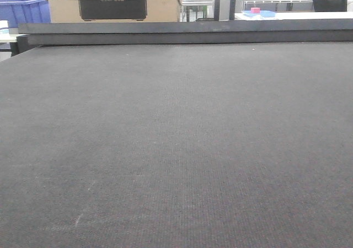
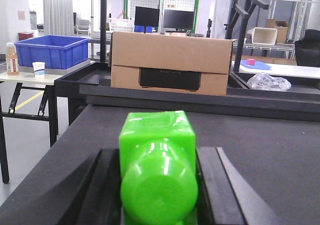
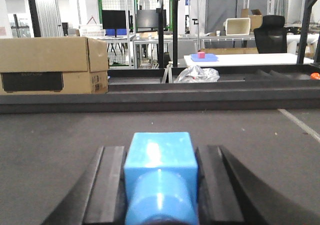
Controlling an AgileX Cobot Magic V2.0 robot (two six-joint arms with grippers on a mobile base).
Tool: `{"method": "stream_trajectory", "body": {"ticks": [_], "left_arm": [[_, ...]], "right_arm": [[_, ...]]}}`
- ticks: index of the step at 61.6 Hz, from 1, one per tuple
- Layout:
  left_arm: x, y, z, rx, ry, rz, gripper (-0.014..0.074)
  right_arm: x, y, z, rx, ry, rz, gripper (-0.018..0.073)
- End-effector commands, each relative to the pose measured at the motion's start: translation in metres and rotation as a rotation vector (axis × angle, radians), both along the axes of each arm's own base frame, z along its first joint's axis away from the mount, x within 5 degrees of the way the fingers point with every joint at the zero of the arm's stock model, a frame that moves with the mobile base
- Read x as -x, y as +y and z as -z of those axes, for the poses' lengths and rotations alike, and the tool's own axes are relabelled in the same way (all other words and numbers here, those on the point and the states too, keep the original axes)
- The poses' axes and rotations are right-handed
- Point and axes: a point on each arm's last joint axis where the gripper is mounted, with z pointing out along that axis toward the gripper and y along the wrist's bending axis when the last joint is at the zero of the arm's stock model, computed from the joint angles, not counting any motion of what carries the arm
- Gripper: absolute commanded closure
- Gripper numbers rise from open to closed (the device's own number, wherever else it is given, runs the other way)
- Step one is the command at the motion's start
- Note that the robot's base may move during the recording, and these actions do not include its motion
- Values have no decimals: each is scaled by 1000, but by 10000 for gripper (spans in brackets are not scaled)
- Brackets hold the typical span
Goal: Grab block from conveyor and place in blue bin
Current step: 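Drive the base away from the conveyor holding both bricks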
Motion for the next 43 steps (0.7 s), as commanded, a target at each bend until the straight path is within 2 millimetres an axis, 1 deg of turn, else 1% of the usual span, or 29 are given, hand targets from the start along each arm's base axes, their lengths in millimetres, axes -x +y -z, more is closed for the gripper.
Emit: {"method": "stream_trajectory", "body": {"ticks": [1,8,43], "left_arm": [[1,0,-1,5,-21,-3,707],[1,0,-1,5,-21,-3,707],[1,0,-1,5,-21,-3,707]], "right_arm": [[2,0,-5,40,-35,10,721],[2,-2,-5,95,-29,28,721],[2,-2,-5,95,-29,28,721]]}}
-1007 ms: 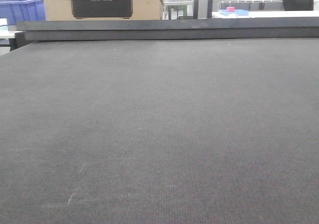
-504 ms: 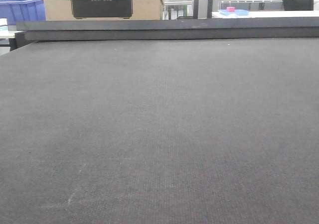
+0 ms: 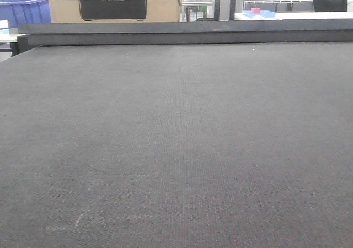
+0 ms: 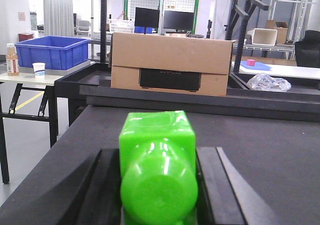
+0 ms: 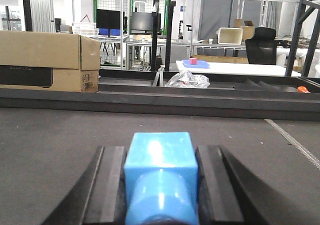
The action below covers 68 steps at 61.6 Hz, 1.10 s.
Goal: Grab block from conveyor and place in blue bin
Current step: 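Drive the base away from the conveyor holding both bricks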
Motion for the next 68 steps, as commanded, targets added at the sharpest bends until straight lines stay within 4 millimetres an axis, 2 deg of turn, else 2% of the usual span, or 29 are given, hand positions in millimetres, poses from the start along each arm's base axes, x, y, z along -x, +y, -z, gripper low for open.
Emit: {"method": "stream_trajectory", "body": {"ticks": [1,68], "left_arm": [[1,0,-1,5,-21,-3,707],[1,0,-1,5,-21,-3,707]], "right_arm": [[2,0,-5,20,-32,2,721],[2,0,-5,20,-32,2,721]]}}
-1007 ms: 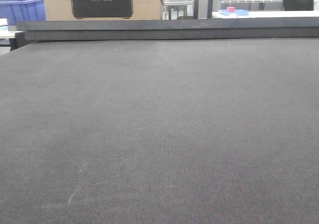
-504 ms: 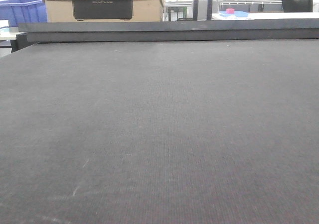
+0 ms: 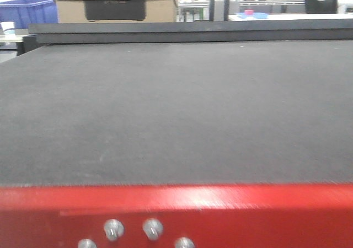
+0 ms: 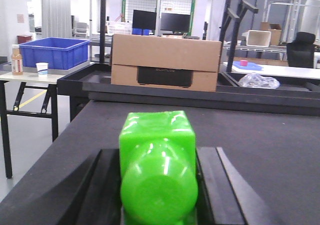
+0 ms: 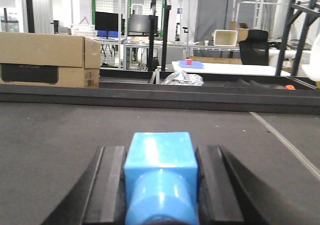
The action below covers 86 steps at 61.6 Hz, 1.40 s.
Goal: Grab block from conveyor and place in blue bin
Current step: 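Drive the base away from the conveyor holding both bricks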
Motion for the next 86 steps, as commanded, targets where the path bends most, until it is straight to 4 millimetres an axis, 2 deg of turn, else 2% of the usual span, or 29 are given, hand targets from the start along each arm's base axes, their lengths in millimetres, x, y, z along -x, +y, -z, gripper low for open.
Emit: {"method": "stream_trajectory", "body": {"ticks": [1,86], "left_arm": [[1,0,-2,5,-23,-3,707],[1,0,-2,5,-23,-3,707]], "right_arm": [[2,0,-5,19,-32,2,721],[2,0,-5,19,-32,2,721]]}}
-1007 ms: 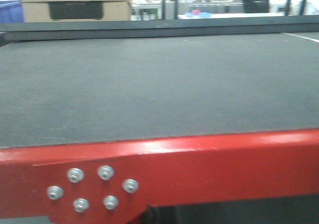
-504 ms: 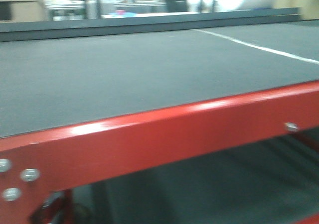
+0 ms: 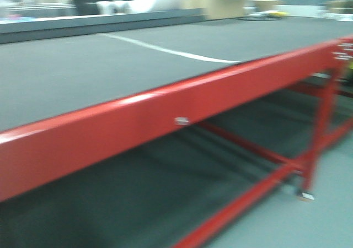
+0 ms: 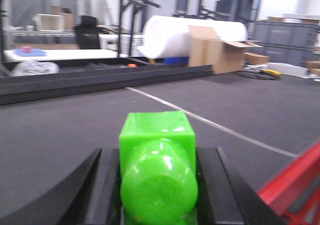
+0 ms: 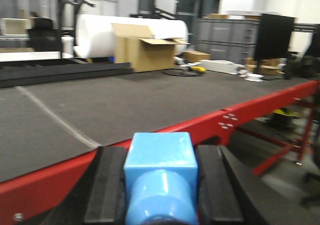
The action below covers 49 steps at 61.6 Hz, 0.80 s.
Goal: Grab block from conveyor and place in blue bin
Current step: 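Drive the base away from the conveyor holding both bricks, then drive past the office chair toward the shelf of blue bins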
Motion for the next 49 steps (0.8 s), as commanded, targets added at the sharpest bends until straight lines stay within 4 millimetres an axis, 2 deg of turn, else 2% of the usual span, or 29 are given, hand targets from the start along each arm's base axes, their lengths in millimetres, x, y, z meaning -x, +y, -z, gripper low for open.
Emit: {"method": "stream_trajectory", "body": {"ticks": [1,49], "left_arm": [[1,0,-2,5,-21,-3,707],[1,0,-2,5,-21,-3,707]], "right_arm": [[2,0,-5,18,-33,1,721],[2,0,-5,18,-33,1,721]]}}
